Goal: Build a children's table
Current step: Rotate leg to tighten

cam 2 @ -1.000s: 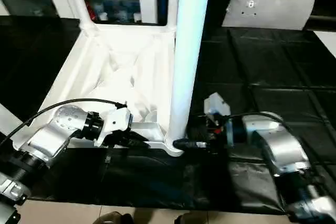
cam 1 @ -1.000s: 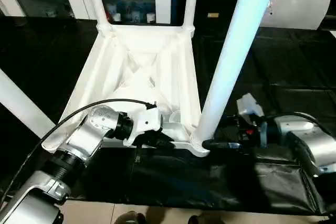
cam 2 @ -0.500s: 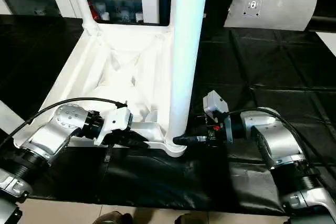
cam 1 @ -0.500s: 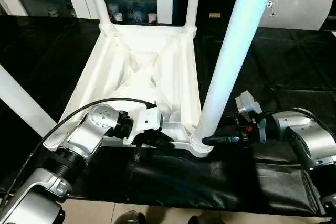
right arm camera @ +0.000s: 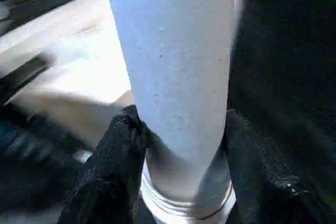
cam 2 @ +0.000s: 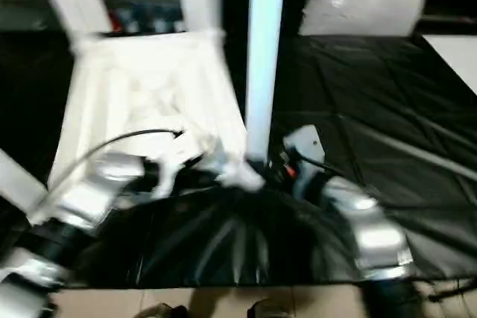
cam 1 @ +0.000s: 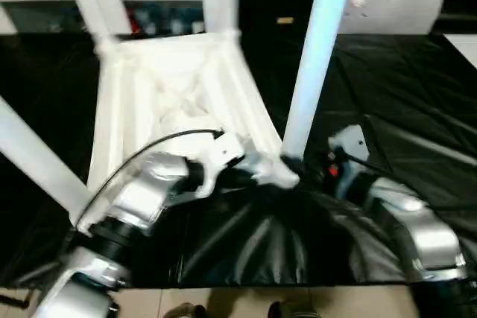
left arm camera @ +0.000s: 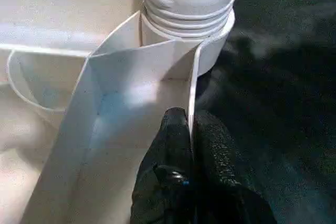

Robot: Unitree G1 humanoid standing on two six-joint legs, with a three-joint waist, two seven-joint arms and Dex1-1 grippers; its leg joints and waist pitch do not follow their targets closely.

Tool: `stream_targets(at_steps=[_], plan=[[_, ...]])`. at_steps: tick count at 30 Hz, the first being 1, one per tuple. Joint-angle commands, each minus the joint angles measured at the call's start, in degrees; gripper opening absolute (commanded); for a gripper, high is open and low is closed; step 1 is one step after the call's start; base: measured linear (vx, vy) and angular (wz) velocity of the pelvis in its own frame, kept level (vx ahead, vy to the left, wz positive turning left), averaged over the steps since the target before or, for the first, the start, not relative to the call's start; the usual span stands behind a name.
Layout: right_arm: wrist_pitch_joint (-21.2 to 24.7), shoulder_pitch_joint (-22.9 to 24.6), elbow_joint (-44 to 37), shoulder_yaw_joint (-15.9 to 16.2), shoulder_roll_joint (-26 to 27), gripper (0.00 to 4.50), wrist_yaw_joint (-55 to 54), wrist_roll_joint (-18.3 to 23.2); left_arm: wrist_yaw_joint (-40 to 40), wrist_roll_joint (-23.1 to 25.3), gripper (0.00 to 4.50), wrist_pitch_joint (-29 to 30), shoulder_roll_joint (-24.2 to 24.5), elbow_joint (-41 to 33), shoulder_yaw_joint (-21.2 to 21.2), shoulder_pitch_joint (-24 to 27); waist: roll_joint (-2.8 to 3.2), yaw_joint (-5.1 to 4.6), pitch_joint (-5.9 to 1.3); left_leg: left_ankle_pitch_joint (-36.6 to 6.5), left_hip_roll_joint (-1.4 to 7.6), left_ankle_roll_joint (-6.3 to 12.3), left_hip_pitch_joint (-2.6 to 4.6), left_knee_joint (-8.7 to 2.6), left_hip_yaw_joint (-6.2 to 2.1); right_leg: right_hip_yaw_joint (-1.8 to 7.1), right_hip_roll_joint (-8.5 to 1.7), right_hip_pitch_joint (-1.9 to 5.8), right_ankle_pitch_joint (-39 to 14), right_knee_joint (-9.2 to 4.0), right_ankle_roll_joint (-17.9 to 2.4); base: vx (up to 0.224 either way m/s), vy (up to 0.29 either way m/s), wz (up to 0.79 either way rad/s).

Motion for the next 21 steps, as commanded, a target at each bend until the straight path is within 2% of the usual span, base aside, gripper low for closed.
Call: stream_targets(at_steps=[1,2,4,5,6,7,9,10,12,13,14,15,16,17,18,19,21], plan=[[4.04,0.77,1.66,6.76,5.97,1.91,-5.7,-1.33,6.38,-1.12,0.0,-1.92,-6.48,-0.61,-1.32,-1.45,-1.08,-0.29,-1.11,-19.92,5.27,-0.93,0.6,-5.76,-4.41,3.29,-5.86,-0.26,-34.6,-6.82,-5.83,0.0,0.0,0.0],[3.26,0.1,2.75,6.23,8.66,1.91,-9.35,-2.0,7.51,-0.48,0.0,-2.39,-7.45,0.08,-1.74,-1.62,-0.88,-0.45,-1.19,-19.59,5.26,-0.9,0.74,-5.85,-4.36,3.38,-5.72,-0.53,-32.95,-6.89,-5.74,0.0,0.0,0.0],[2.29,-0.19,2.91,6.05,10.95,1.91,-11.23,-1.5,8.21,0.88,0.0,-2.55,-7.8,0.37,-3.12,-1.42,-0.86,-0.49,-1.37,-18.78,5.25,-0.68,0.7,-5.98,-4.25,3.37,-5.65,-0.33,-30.2,-6.87,-5.84,0.0,0.0,0.0],[2.45,0.09,2.05,6.2,11.07,2.61,-11.23,-1.79,8.15,1.49,0.0,-2.3,-7.58,0.05,-3.52,-1.11,-0.65,-0.32,-1.62,-15.16,5.53,0.1,0.49,-6.34,-4.01,3.3,-5.38,0.23,-20.99,-6.28,-7.23,0.0,0.0,0.0],[2.52,0.27,1.64,6.17,10.92,2.61,-11.02,-1.82,8.1,1.78,0.0,-2.28,-7.39,-0.06,-3.61,-0.96,-0.76,-0.21,-1.69,-13.3,5.55,0.85,0.52,-6.24,-3.64,3.36,-5.22,0.36,-14.73,-5.92,-8.56,0.0,0.0,0.0],[2.64,0.46,1.24,6.08,10.74,2.61,-10.87,-1.85,8.02,2.06,0.0,-2.28,-7.18,-0.18,-3.71,-0.82,-0.73,-0.14,-1.66,-12.87,5.55,1.28,0.52,-6.19,-3.54,3.41,-5.27,0.44,-12.83,-5.79,-9.14,0.0,0.0,0.0],[3.78,1.58,-0.53,4.48,9.34,2.86,-10.35,-1.57,7.04,3.24,0.0,-2.54,-5.75,-0.96,-4.03,-0.12,-0.82,0.08,-1.59,-12.86,5.45,2.38,0.47,-5.99,-3.26,3.56,-5.59,0.66,-12.84,-5.98,-9.9,0.0,0.0,0.0],[3.39,2.17,-1.29,4.09,7.64,3.0,-8.27,-1.1,6.09,3.35,0.0,-3.65,-5.0,-1.01,-3.97,0.08,-0.9,0.25,-1.79,-12.38,5.44,2.76,0.47,-5.9,-3.29,3.56,-5.74,0.8,-13.92,-6.02,-10.04,0.0,0.0,0.0],[1.52,3.29,-2.68,3.56,4.33,3.07,-3.68,0.09,4.21,3.34,0.0,-4.94,-3.61,-1.11,-3.71,0.51,-0.95,0.51,-1.68,-12.71,5.45,3.38,0.59,-5.76,-3.18,3.6,-5.76,0.78,-15.35,-6.28,-9.82,0.0,0.0,0.0],[0.89,3.64,-3.11,3.31,2.99,3.13,-1.73,0.81,3.57,3.38,0.0,-5.26,-3.0,-1.1,-3.65,0.61,-1.02,0.56,-1.64,-12.21,5.45,3.77,0.33,-5.78,-3.2,3.57,-5.78,0.91,-15.17,-6.19,-9.92,0.0,0.0,0.0],[0.54,3.82,-3.35,3.13,1.79,3.41,-0.17,1.5,3.1,3.51,0.0,-5.77,-2.46,-0.93,-3.66,0.59,-1.32,0.65,-1.93,-11.49,5.52,4.17,0.24,-5.67,-3.26,3.52,-5.94,1.18,-15.1,-6.07,-10.14,0.0,0.0,0.0],[-0.41,4.0,-3.26,2.53,-0.42,3.5,2.1,1.91,1.98,3.42,0.0,-6.29,-1.38,-0.85,-3.61,0.66,-1.42,0.65,-2.05,-10.97,5.46,4.43,0.22,-5.57,-3.19,3.49,-5.9,1.25,-14.76,-6.05,-10.36,0.0,0.0,0.0],[-1.1,4.15,-3.14,1.81,-2.71,3.5,4.66,2.55,0.92,3.14,0.0,-6.66,-0.34,-0.87,-3.4,0.78,-1.51,0.7,-2.08,-10.09,5.37,5.12,0.0,-5.45,-3.25,3.38,-5.88,1.57,-13.93,-5.95,-10.54,0.0,0.0,0.0],[-3.2,3.88,-2.13,0.15,-7.66,3.56,10.22,3.41,-2.2,2.26,0.0,-8.76,1.99,-0.72,-2.94,1.02,-1.54,0.72,-2.38,-9.08,5.34,6.06,-0.05,-5.15,-3.21,3.33,-5.95,1.57,-12.67,-5.73,-11.06,0.0,0.0,0.0],[-3.2,3.88,-2.13,0.15,-7.66,3.69,10.22,3.41,-2.2,2.26,0.0,-8.76,1.99,-0.72,-2.94,1.02,-1.72,0.64,-2.32,-8.41,5.27,6.54,-0.32,-5.09,-3.19,3.29,-5.96,1.84,-11.94,-5.64,-11.21,0.0,0.0,0.0],[-4.23,3.68,-1.75,-0.31,-9.61,3.69,12.97,3.92,-3.79,1.95,0.0,-9.68,3.04,-0.76,-2.93,1.19,-1.61,0.52,-2.61,-5.84,5.21,7.49,-0.56,-4.81,-3.08,3.24,-5.92,1.98,-8.19,-5.16,-12.11,0.0,0.0,0.0],[-6.31,3.38,-0.96,-0.32,-12.46,3.69,17.39,4.28,-6.7,1.4,0.0,-11.09,4.58,-0.93,-3.24,1.53,-1.75,0.69,-3.15,-2.65,5.17,9.63,-0.41,-4.13,-2.78,2.99,-5.81,2.25,-1.25,-4.43,-14.24,0.0,0.0,0.0]])
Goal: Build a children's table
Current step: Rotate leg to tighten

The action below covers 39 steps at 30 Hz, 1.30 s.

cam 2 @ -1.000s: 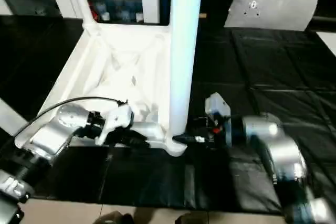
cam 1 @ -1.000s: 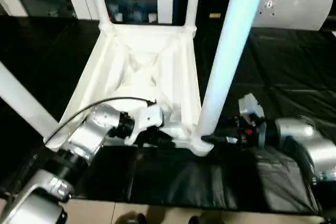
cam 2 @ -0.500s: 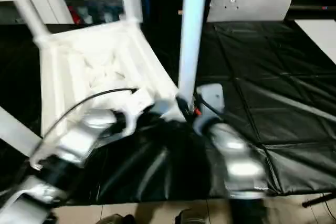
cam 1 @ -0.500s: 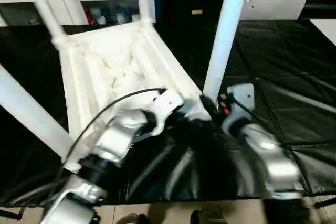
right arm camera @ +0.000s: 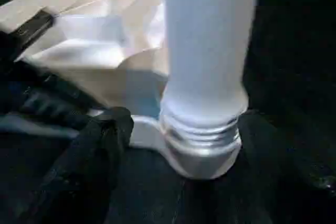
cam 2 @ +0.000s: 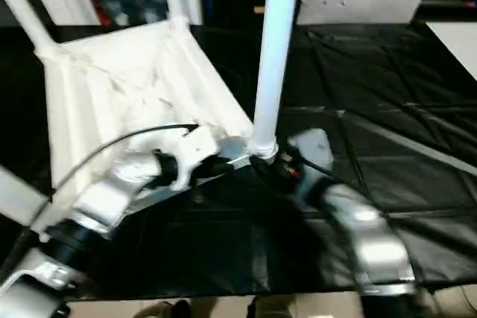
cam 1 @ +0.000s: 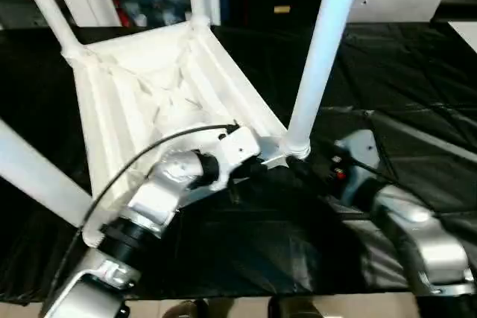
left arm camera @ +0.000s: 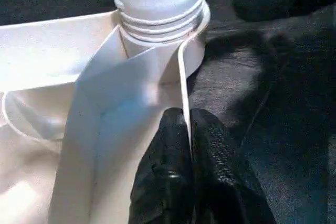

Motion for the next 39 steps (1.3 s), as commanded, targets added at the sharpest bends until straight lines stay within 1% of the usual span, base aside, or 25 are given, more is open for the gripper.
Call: stream_targets(at_steps=[1,2,3,4,5,6,8,10,11,12,13,14,15,16,19,20,22,27,29,30,33,35,37,38,39], plan=[[-1.61,-0.24,0.09,0.07,-1.02,3.69,3.49,0.85,-4.31,-1.39,0.0,-2.77,1.08,1.05,-1.53,1.64,-1.62,0.41,-3.22,-2.13,5.3,9.43,0.12,-2.76,-2.68,3.09,-5.84,2.88,-0.48,-3.65,-14.59,0.0,0.0,0.0],[-3.79,-0.8,1.21,0.33,-3.65,3.69,8.02,1.26,-7.36,-1.75,0.0,-4.57,2.64,1.13,-1.98,1.85,-1.67,0.36,-3.27,-0.77,5.26,10.34,-0.01,-2.69,-2.59,2.92,-5.7,2.95,1.84,-3.35,-15.27,0.0,0.0,0.0],[-5.8,-1.95,2.98,0.51,-6.26,3.69,13.44,2.22,-11.33,-2.32,0.0,-6.79,4.48,1.36,-2.54,2.02,-1.55,0.52,-3.41,-0.95,5.3,10.77,0.12,-2.55,-2.66,2.75,-5.81,2.92,1.9,-3.35,-15.62,0.0,0.0,0.0],[-5.8,-1.95,2.98,0.51,-6.26,3.69,13.44,2.22,-11.33,-2.32,0.0,-6.79,4.48,1.36,-2.54,2.02,-1.62,0.58,-3.57,-1.28,5.38,11.17,0.22,-2.41,-2.63,2.7,-5.87,3.0,1.89,-3.32,-15.83,0.0,0.0,0.0],[-7.06,-3.0,4.45,0.66,-7.96,3.69,17.31,3.08,-14.27,-2.83,0.0,-8.34,5.77,1.56,-2.92,2.11,-1.53,0.74,-3.53,-0.52,5.56,11.79,0.32,-2.39,-2.57,2.64,-5.71,3.0,2.67,-3.03,-16.39,0.0,0.0,0.0],[-7.69,-3.95,5.63,0.84,-8.94,3.69,20.09,3.93,-16.43,-3.41,0.0,-9.15,6.62,1.58,-3.13,2.15,-1.32,0.79,-3.64,-0.37,5.61,11.98,0.48,-2.34,-2.61,2.52,-5.71,2.91,3.03,-2.83,-16.96,0.0,0.0,0.0],[-8.86,-6.04,8.37,1.38,-10.49,3.69,24.93,5.12,-19.99,-4.43,0.0,-10.2,8.07,1.59,-3.52,2.09,-1.29,0.91,-3.89,1.4,5.89,12.6,0.75,-2.11,-2.55,2.33,-5.55,2.7,5.33,-2.24,-18.11,0.0,0.0,0.0],[-8.93,-9.12,11.64,2.7,-11.96,3.54,31.6,6.57,-24.32,-4.85,0.0,-11.82,10.29,1.58,-4.61,1.81,-1.75,1.38,-3.89,2.98,6.13,13.2,0.76,-1.87,-2.53,2.16,-5.72,2.64,6.86,-1.82,-19.13,0.0,0.0,0.0],[-8.89,-9.21,11.72,2.75,-12.0,3.32,31.82,6.62,-24.44,-4.85,0.0,-11.88,10.36,1.58,-4.65,1.8,-1.62,1.61,-3.92,2.87,6.01,13.29,0.75,-1.79,-2.58,2.05,-5.79,2.66,6.62,-1.6,-19.5,0.0,0.0,0.0],[-8.85,-10.06,12.54,3.23,-12.28,3.32,33.69,6.95,-25.54,-4.89,0.0,-12.19,10.91,1.57,-4.86,1.73,-1.79,1.76,-3.83,2.82,6.13,13.18,0.76,-1.79,-2.5,2.08,-5.83,2.61,6.19,-1.7,-19.35,0.0,0.0,0.0],[-8.44,-10.73,13.12,3.7,-12.46,3.25,35.19,7.31,-26.15,-4.83,0.0,-12.41,11.26,1.59,-4.98,1.63,-1.61,2.09,-3.7,1.97,6.24,12.48,0.8,-1.79,-2.48,2.09,-5.93,2.55,4.96,-1.71,-19.29,0.0,0.0,0.0],[-8.14,-11.21,13.49,4.16,-12.65,3.07,36.49,7.62,-26.46,-4.79,0.0,-12.57,11.46,1.61,-5.04,1.54,-1.83,2.33,-3.67,0.81,6.28,11.72,0.85,-1.86,-2.49,1.97,-5.9,2.59,3.23,-1.76,-19.2,0.0,0.0,0.0],[-7.97,-12.3,14.67,5.35,-13.23,3.07,39.61,8.21,-27.24,-4.76,0.0,-13.53,11.81,2.21,-5.11,1.18,-2.31,2.45,-3.64,-0.04,6.31,10.98,0.88,-1.92,-2.42,1.94,-5.95,2.6,1.83,-1.88,-19.14,0.0,0.0,0.0],[-7.97,-12.3,14.67,5.35,-13.23,2.89,39.61,8.21,-27.24,-4.76,0.0,-13.53,11.81,2.21,-5.11,1.18,-2.25,2.6,-3.63,-0.47,6.25,10.61,0.86,-1.9,-2.43,1.94,-5.95,2.63,1.08,-1.89,-19.11,0.0,0.0,0.0],[-8.0,-13.86,16.63,6.93,-13.7,2.73,42.91,7.74,-28.35,-4.44,0.0,-14.64,12.19,3.03,-5.29,0.54,-2.57,2.86,-3.55,-1.83,6.23,9.08,0.9,-1.97,-2.38,2.08,-6.11,2.54,-1.62,-2.15,-18.44,0.0,0.0,0.0],[-8.0,-13.86,16.63,6.93,-13.7,2.57,42.91,7.74,-28.35,-4.44,0.0,-14.64,12.19,3.03,-5.29,0.54,-2.5,2.9,-3.62,-1.92,6.2,8.64,0.93,-1.96,-2.39,2.08,-6.11,2.56,-1.98,-2.15,-18.33,0.0,0.0,0.0],[-8.52,-14.89,18.16,7.7,-13.7,2.36,44.51,7.38,-28.93,-4.3,0.0,-15.18,12.2,3.6,-5.26,0.17,-2.72,2.86,-3.72,-1.15,6.09,8.59,0.86,-1.89,-2.38,2.05,-6.07,2.64,-1.03,-1.99,-18.34,0.0,0.0,0.0],[-10.13,-16.13,20.37,9.32,-13.15,1.98,46.34,6.49,-28.89,-4.13,0.0,-15.9,11.93,4.58,-5.39,-0.72,-2.69,3.21,-4.01,1.85,6.08,9.98,0.73,-1.53,-2.3,1.87,-6.02,2.73,3.36,-1.37,-18.77,0.0,0.0,0.0],[-10.43,-16.3,20.78,9.6,-12.9,1.92,46.42,6.3,-28.75,-4.06,0.0,-15.98,11.79,4.79,-5.35,-0.88,-2.64,3.25,-3.99,1.99,6.07,10.3,0.63,-1.46,-2.31,1.83,-6.06,2.74,3.68,-1.37,-18.88,0.0,0.0,0.0],[-10.86,-16.48,21.28,9.86,-12.73,1.89,46.66,6.11,-28.73,-4.06,0.0,-16.1,11.67,5.06,-5.33,-1.0,-2.52,3.31,-3.91,1.43,6.13,10.18,0.67,-1.49,-2.32,1.82,-6.12,2.7,2.89,-1.45,-18.88,0.0,0.0,0.0],[-10.97,-16.53,21.53,10.14,-12.65,1.88,46.99,6.06,-28.64,-4.01,0.0,-16.28,11.55,5.34,-5.32,-1.08,-2.62,3.27,-3.89,0.37,6.15,9.67,0.66,-1.54,-2.34,1.8,-6.06,2.74,1.26,-1.61,-18.85,0.0,0.0,0.0],[-10.81,-16.03,21.2,10.39,-12.69,1.87,47.49,6.2,-27.74,-3.98,0.0,-15.77,11.02,5.87,-4.98,-1.14,-2.18,3.35,-3.77,0.0,6.18,9.21,0.72,-1.62,-2.38,1.81,-5.99,2.69,1.0,-1.66,-18.96,0.0,0.0,0.0],[-12.5,-15.21,20.87,10.34,-12.72,1.87,46.12,5.05,-27.32,-4.26,0.0,-15.27,10.66,5.97,-4.78,-1.07,-2.33,3.37,-3.78,-0.02,6.26,9.19,0.8,-1.64,-2.36,1.81,-5.97,2.65,1.59,-1.63,-19.1,0.0,0.0,0.0],[-11.81,-15.18,21.02,10.0,-12.4,1.87,44.69,4.94,-27.32,-4.32,0.0,-15.24,10.58,5.96,-4.86,-1.05,-1.97,3.4,-3.69,-0.44,6.25,8.95,0.8,-1.71,-2.38,1.83,-6.01,2.65,1.47,-1.76,-19.11,0.0,0.0,0.0],[-11.81,-15.18,21.02,10.0,-12.4,1.87,44.69,4.94,-27.32,-4.32,0.0,-15.24,10.58,5.96,-4.86,-1.05,-2.07,3.37,-3.7,-0.62,6.24,8.84,0.75,-1.72,-2.39,1.83,-6.0,2.71,1.45,-1.72,-19.22,0.0,0.0,0.0]])
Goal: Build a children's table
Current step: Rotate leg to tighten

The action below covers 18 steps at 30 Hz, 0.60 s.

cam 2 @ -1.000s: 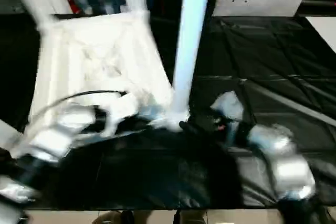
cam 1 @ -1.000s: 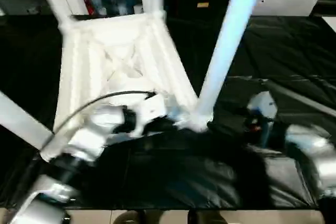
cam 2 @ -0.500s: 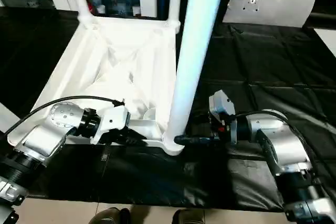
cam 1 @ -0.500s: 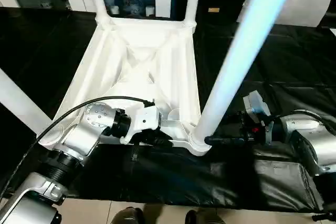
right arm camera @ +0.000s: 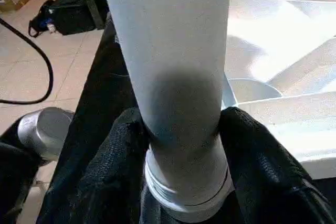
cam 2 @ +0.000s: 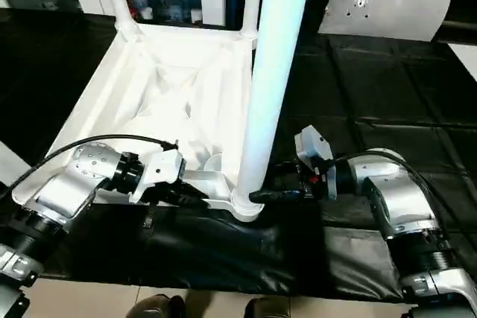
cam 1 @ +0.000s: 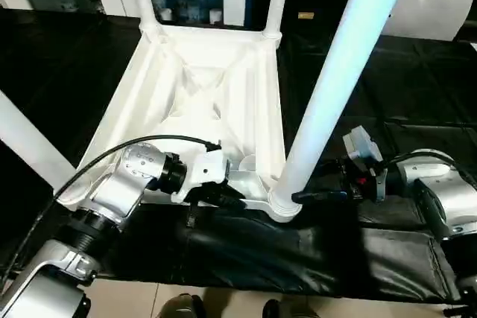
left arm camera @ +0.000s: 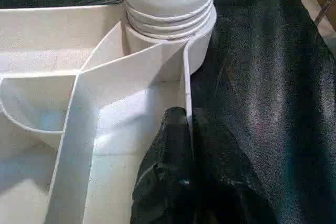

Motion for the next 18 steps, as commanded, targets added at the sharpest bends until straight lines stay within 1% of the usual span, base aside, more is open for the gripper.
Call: stream_targets(at_steps=[1,2,3,4,5,7,8,9,10,11,12,13,14,16,18], plan=[[2.19,1.07,-0.37,1.61,0.64,2.21,-0.73,-0.85,-0.72,1.0,0.0,-0.35,-0.72,0.25,-1.99,0.35,-0.41,-0.09,-3.81,-0.8,5.68,8.48,1.42,-3.72,-2.15,3.03,-5.78,2.66,1.34,-3.02,-18.49,0.0,0.0,0.0],[3.2,1.14,-0.31,1.55,0.71,2.42,-1.23,-0.65,-0.67,1.17,0.0,-0.62,-0.75,0.28,-2.14,0.38,-0.27,-0.09,-3.71,-1.1,5.66,8.33,1.41,-3.81,-2.18,3.01,-5.72,2.66,0.76,-3.12,-18.54,0.0,0.0,0.0],[4.11,1.3,-0.4,1.55,0.71,2.56,-1.46,-0.41,-0.65,1.26,0.0,-0.73,-0.8,0.32,-2.23,0.39,-0.4,-0.15,-3.66,-1.81,5.68,8.03,1.43,-3.87,-2.17,3.02,-5.7,2.67,-0.17,-3.26,-18.37,0.0,0.0,0.0],[4.44,1.43,-0.47,1.62,0.65,2.56,-1.44,-0.31,-0.65,1.31,0.0,-0.8,-0.83,0.37,-2.28,0.38,-0.32,-0.11,-3.66,-2.13,5.7,7.84,1.52,-3.9,-2.17,3.01,-5.72,2.63,-0.66,-3.31,-18.37,0.0,0.0,0.0],[3.83,1.67,-0.52,1.72,0.82,2.64,-1.78,-0.61,-0.62,1.32,0.0,-0.82,-0.9,0.48,-2.28,0.35,-0.33,-0.06,-3.73,-2.38,5.76,7.54,1.61,-3.87,-2.1,3.05,-5.76,2.52,-1.03,-3.4,-18.35,0.0,0.0,0.0],[3.83,1.67,-0.52,1.72,0.82,2.91,-1.78,-0.61,-0.62,1.32,0.0,-0.82,-0.9,0.48,-2.28,0.35,-0.34,0.05,-3.83,-1.56,5.74,7.42,1.53,-3.85,-2.15,3.05,-5.78,2.62,0.21,-3.15,-18.36,0.0,0.0,0.0],[2.04,1.84,-0.31,1.88,1.2,2.91,-2.79,-1.66,-0.61,1.3,0.0,-0.81,-0.97,0.59,-2.22,0.32,-0.35,0.04,-3.86,-1.05,5.78,7.57,1.57,-3.84,-2.15,3.01,-5.73,2.51,1.1,-3.05,-18.31,0.0,0.0,0.0],[2.04,1.84,-0.31,1.88,1.2,2.91,-2.79,-1.66,-0.61,1.3,0.0,-0.81,-0.97,0.59,-2.22,0.32,-0.29,0.02,-3.81,-1.0,5.76,7.59,1.59,-3.86,-2.15,3.0,-5.71,2.47,1.26,-3.05,-18.37,0.0,0.0,0.0],[1.01,1.95,-0.14,2.07,1.51,2.91,-3.31,-2.27,-0.57,1.36,0.0,-0.86,-1.08,0.71,-2.13,0.28,-0.22,0.09,-3.83,-0.87,5.73,7.64,1.56,-3.82,-2.13,3.05,-5.81,2.49,1.74,-3.03,-18.41,0.0,0.0,0.0],[1.01,1.95,-0.14,2.07,1.51,2.91,-3.31,-2.27,-0.57,1.36,0.0,-0.86,-1.08,0.71,-2.13,0.28,-0.3,0.1,-3.8,-1.2,5.72,7.62,1.54,-3.86,-2.11,3.05,-5.84,2.53,1.52,-3.09,-18.42,0.0,0.0,0.0],[1.59,1.86,0.08,2.16,1.81,2.91,-3.52,-2.16,-0.55,1.42,0.0,-0.87,-1.16,0.81,-2.02,0.22,-0.24,0.16,-3.79,-1.59,5.75,7.52,1.53,-3.91,-2.15,3.04,-5.89,2.62,1.06,-3.15,-18.43,0.0,0.0,0.0],[2.25,1.78,0.07,2.11,1.85,2.66,-3.41,-1.84,-0.58,1.46,0.0,-0.87,-1.17,0.84,-1.94,0.19,-0.24,0.16,-3.76,-1.7,5.76,7.47,1.57,-3.92,-2.14,3.04,-5.84,2.59,0.94,-3.16,-18.44,0.0,0.0,0.0],[4.4,1.64,-0.21,1.97,1.62,2.59,-2.4,-0.58,-0.65,1.46,0.0,-0.85,-1.11,0.87,-1.78,0.15,-0.23,0.19,-3.77,-1.8,5.78,7.39,1.55,-3.92,-2.13,3.06,-5.86,2.61,0.92,-3.14,-18.44,0.0,0.0,0.0],[4.89,1.65,-0.36,1.97,1.48,2.59,-2.07,-0.23,-0.68,1.46,0.0,-0.85,-1.09,0.88,-1.74,0.15,-0.2,0.25,-3.8,-1.53,5.81,7.51,1.5,-3.92,-2.14,3.02,-5.8,2.65,1.35,-3.05,-18.52,0.0,0.0,0.0],[5.67,1.82,-0.69,1.91,1.28,2.27,-1.48,0.47,-0.74,1.49,0.0,-0.94,-0.98,0.96,-1.69,0.13,-0.22,0.29,-3.85,-0.87,5.8,7.74,1.6,-3.88,-2.14,3.01,-5.71,2.62,2.35,-2.93,-18.62,0.0,0.0,0.0]])
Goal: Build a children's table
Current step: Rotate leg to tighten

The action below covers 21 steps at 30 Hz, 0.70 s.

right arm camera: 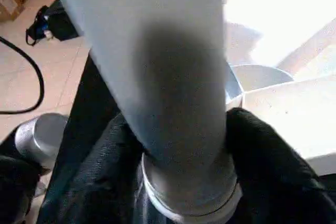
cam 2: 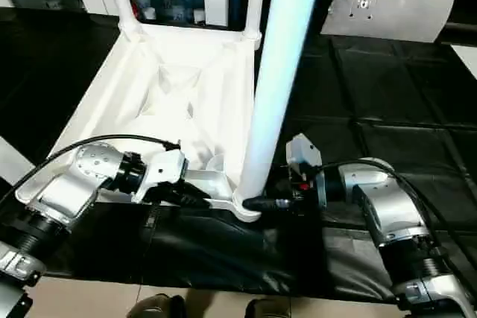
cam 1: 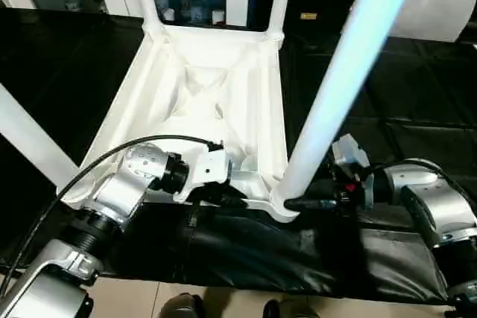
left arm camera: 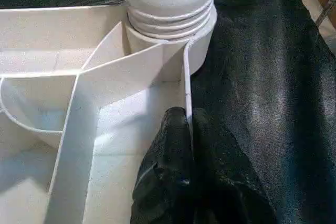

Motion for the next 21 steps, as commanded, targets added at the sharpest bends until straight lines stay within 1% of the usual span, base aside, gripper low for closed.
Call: stream_targets(at_steps=[1,2,5,6,7,8,9,11,12,13,14,15,16,17,18,19,20,21], plan=[[1.04,0.58,-0.47,1.0,-0.29,2.27,1.95,1.0,-0.9,1.19,0.0,-0.78,-0.3,0.86,-1.69,0.37,-0.23,-0.25,-3.85,-0.81,5.74,7.86,1.53,-3.81,-2.13,3.06,-5.8,2.58,2.57,-2.9,-18.59,0.0,0.0,0.0],[1.0,0.71,-0.63,1.0,-0.27,2.18,2.07,1.02,-0.91,1.18,0.0,-0.79,-0.29,0.88,-1.65,0.36,-0.26,-0.19,-3.85,-0.88,5.73,7.83,1.52,-3.8,-2.11,3.07,-5.84,2.58,2.53,-2.91,-18.57,0.0,0.0,0.0],[1.36,1.34,-1.41,1.1,-0.25,2.09,2.43,1.29,-0.95,1.1,0.0,-0.69,-0.31,0.88,-1.57,0.4,-0.27,-0.12,-3.78,-1.39,5.74,7.59,1.55,-3.87,-2.12,3.07,-5.8,2.54,1.68,-3.01,-18.36,0.0,0.0,0.0],[1.64,1.64,-1.8,1.17,-0.22,2.08,2.51,1.47,-0.97,1.06,0.0,-0.67,-0.32,0.88,-1.54,0.44,0.04,-0.07,-3.7,-1.49,5.75,7.48,1.52,-3.89,-2.18,3.08,-5.85,2.5,1.55,-3.02,-18.36,0.0,0.0,0.0],[2.08,1.92,-2.2,1.25,-0.2,2.08,2.59,1.69,-0.98,1.03,0.0,-0.64,-0.35,0.87,-1.52,0.49,-0.09,-0.08,-3.72,-1.53,5.75,7.41,1.56,-3.9,-2.15,3.09,-5.76,2.55,1.75,-3.06,-18.29,0.0,0.0,0.0],[2.59,2.4,-2.81,1.32,-0.15,2.07,2.52,1.97,-0.91,0.88,0.0,-0.38,-0.49,0.76,-1.47,0.62,-0.09,-0.04,-3.72,-1.52,5.79,7.45,1.59,-3.92,-2.14,3.09,-5.77,2.5,1.95,-3.03,-18.38,0.0,0.0,0.0],[2.94,2.87,-3.39,1.41,-0.12,2.06,2.43,2.2,-0.78,0.75,0.0,0.0,-0.62,0.62,-1.42,0.75,0.08,0.03,-3.61,-1.94,5.84,7.32,1.61,-3.99,-2.15,3.09,-5.8,2.45,1.57,-3.15,-18.36,0.0,0.0,0.0],[3.5,3.88,-4.59,1.63,0.15,2.06,1.48,2.28,-0.28,0.62,0.0,0.87,-0.94,0.26,-1.34,0.99,-0.02,0.08,-3.59,-2.45,5.86,7.05,1.6,-4.05,-2.16,3.11,-5.85,2.5,1.04,-3.18,-18.32,0.0,0.0,0.0],[4.15,5.07,-6.03,1.99,0.89,2.06,-1.04,1.65,0.72,0.55,0.0,2.07,-1.45,-0.28,-1.21,1.32,0.12,0.12,-3.47,-2.86,5.89,6.74,1.61,-4.16,-2.22,3.12,-5.83,2.43,0.38,-3.32,-18.08,0.0,0.0,0.0],[4.77,6.84,-8.0,2.37,3.35,2.06,-7.44,-0.39,3.94,0.1,0.0,5.18,-3.38,-1.39,-0.46,1.88,0.17,0.02,-3.28,-3.25,5.98,6.25,1.58,-4.33,-2.24,3.23,-5.91,2.38,0.12,-3.39,-17.9,0.0,0.0,0.0],[5.04,7.41,-8.63,2.34,4.68,2.06,-10.45,-1.27,5.53,-0.16,0.0,6.74,-4.41,-1.95,-0.09,2.11,0.06,-0.15,-3.07,-4.25,5.93,5.68,1.63,-4.57,-2.34,3.23,-5.91,2.29,-1.32,-3.63,-17.7,0.0,0.0,0.0],[6.09,8.1,-9.44,1.66,7.54,2.05,-16.18,-2.31,8.28,-0.37,0.0,9.5,-6.14,-2.97,0.41,2.42,0.02,-0.41,-2.83,-5.61,5.88,5.08,1.59,-4.79,-2.41,3.27,-5.98,2.23,-3.55,-3.93,-17.44,0.0,0.0,0.0],[6.09,8.1,-9.44,1.66,7.54,2.04,-16.18,-2.31,8.28,-0.37,0.0,9.5,-6.14,-2.97,0.41,2.42,0.1,-0.76,-2.29,-10.19,5.77,3.24,1.73,-5.15,-2.44,3.38,-6.11,1.89,-10.87,-4.8,-16.55,0.0,0.0,0.0],[8.82,8.55,-10.52,-0.34,12.49,2.04,-24.61,-2.55,11.9,-0.45,0.0,12.75,-8.57,-4.41,0.94,2.72,0.11,-1.17,-1.51,-15.68,5.49,0.79,2.08,-5.4,-2.9,3.43,-6.41,1.71,-22.31,-5.87,-14.22,-0.053,-0.001,-0.04],[10.91,8.59,-11.12,-1.61,15.48,2.02,-29.44,-2.39,14.1,-0.3,0.0,14.44,-10.04,-5.05,1.2,2.74,0.04,-1.69,-1.09,-19.97,5.27,-1.23,2.46,-5.5,-3.43,3.34,-6.58,1.34,-32.56,-6.76,-11.23,-0.053,-0.001,-0.04],[10.91,8.59,-11.12,-1.61,15.48,2.01,-29.44,-2.39,14.1,-0.3,0.0,14.44,-10.04,-5.05,1.2,2.74,-0.02,-2.11,-0.98,-21.26,5.35,-2.21,2.42,-5.66,-3.88,3.37,-6.63,1.26,-35.48,-6.81,-9.94,-0.069,0.006,-0.12],[12.55,8.65,-11.75,-2.46,18.14,2.0,-33.76,-2.64,16.22,0.01,0.0,15.77,-11.54,-5.5,1.33,2.64,-0.1,-2.83,-1.04,-23.11,5.19,-3.43,2.08,-6.11,-4.52,3.0,-6.5,1.42,-38.46,-7.02,-7.64,-0.067,0.021,-0.18],[13.04,8.78,-12.29,-2.63,19.93,2.0,-36.67,-3.41,17.81,0.35,0.0,16.74,-12.71,-5.82,1.35,2.55,0.0,-3.14,-0.97,-23.81,5.24,-3.84,2.12,-6.27,-4.69,2.97,-6.51,1.27,-38.78,-7.18,-7.01,-0.067,0.021,-0.18]])
